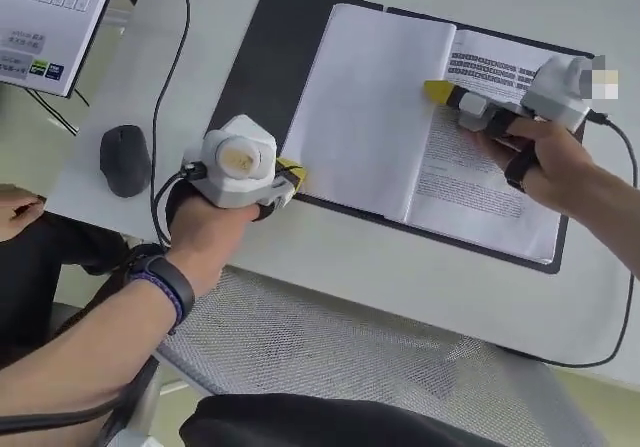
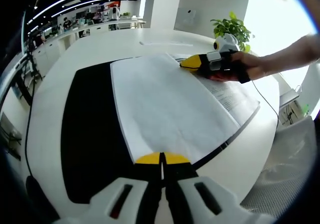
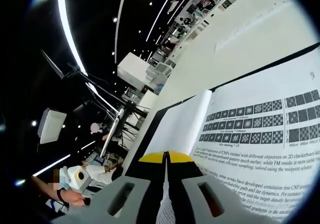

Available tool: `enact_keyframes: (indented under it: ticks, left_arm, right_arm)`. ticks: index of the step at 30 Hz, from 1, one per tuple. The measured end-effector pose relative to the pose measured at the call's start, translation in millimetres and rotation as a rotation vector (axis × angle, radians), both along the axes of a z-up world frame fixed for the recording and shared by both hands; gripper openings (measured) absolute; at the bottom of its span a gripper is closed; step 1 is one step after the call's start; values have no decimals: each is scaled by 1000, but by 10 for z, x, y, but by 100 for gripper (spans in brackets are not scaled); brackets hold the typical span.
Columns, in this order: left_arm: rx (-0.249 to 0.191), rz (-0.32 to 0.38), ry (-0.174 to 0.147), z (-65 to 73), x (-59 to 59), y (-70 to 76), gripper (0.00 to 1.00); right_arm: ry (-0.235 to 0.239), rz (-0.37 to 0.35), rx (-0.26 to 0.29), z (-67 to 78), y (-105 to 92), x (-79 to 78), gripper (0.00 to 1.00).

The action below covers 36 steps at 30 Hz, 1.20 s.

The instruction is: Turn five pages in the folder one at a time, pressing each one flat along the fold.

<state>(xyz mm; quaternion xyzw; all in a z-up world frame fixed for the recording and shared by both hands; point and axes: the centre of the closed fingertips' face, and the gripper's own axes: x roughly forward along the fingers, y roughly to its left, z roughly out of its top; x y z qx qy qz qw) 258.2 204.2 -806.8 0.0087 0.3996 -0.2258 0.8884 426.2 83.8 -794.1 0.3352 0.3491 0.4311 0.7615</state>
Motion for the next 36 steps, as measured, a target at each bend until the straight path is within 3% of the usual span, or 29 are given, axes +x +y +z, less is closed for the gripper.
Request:
enact_keyframes:
  ticks: [8,12,15,16,19,27,36]
  left_arm:
    - [-3,2,3,3,1,5,0]
    - [-10,9,4,2,3,7,0]
    - [-11,12,4,-4,7,11,0]
    - [-11,14,4,-6,9,12,0]
    - [-12,15,6,-10,13,14,0]
    - [-17,19,9,-26,25,17,0]
    - [-25,27,16,-31,28,17,0]
  right_arm:
    - [16,-124,19,103,11,366,0]
    - [28,-173,28,74,-32,710,0]
    - [33,-196,35,88,-42,784,0]
    - [36,-205,37,53,-66,917,0]
    - [36,-213,40,9,-93,1023,0]
    - [33,-216,44,-68,-126,1079,0]
    - [24,-184,39,-42,-91,909,0]
